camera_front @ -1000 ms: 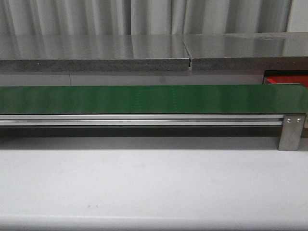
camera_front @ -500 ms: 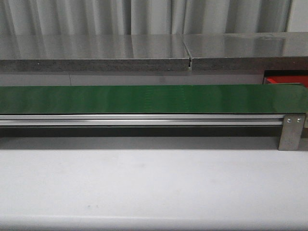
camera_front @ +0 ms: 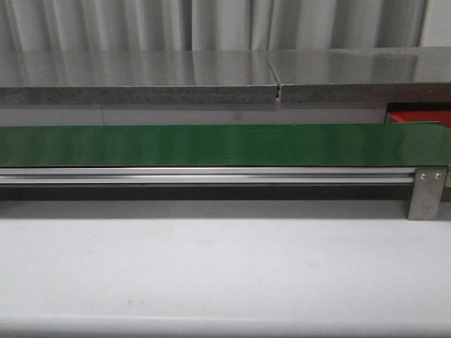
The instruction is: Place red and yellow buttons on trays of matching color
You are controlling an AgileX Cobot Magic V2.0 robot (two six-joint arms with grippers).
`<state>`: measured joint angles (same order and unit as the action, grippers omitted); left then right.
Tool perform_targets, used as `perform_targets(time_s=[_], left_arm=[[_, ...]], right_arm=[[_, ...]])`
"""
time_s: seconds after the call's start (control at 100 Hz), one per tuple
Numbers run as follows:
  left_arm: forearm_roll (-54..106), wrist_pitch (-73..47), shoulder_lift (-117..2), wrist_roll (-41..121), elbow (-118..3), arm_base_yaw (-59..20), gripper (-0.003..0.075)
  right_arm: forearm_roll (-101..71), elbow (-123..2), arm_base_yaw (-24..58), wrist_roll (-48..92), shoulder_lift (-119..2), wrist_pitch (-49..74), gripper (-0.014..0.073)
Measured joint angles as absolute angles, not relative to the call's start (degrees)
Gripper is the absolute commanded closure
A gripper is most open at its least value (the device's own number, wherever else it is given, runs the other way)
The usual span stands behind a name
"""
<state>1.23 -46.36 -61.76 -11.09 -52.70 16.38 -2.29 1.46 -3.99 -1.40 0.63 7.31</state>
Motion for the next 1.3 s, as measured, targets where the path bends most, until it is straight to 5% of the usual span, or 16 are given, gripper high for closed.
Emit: perform_targets(time_s=[0.41,1.3], left_arm=[[2.1,-53.3,-80.9,-11.1,-62.3,26.8,0.0206],[4.1,-52.6,-108.4,-11.1,-78.1,27.4,0.0206]], right_arm=[[-2.3,1.5,-4.0,-1.4,0.6,7.3,0.0710],[-2.3,1.5,-4.0,-1.4,0.6,7.3,0.0710]])
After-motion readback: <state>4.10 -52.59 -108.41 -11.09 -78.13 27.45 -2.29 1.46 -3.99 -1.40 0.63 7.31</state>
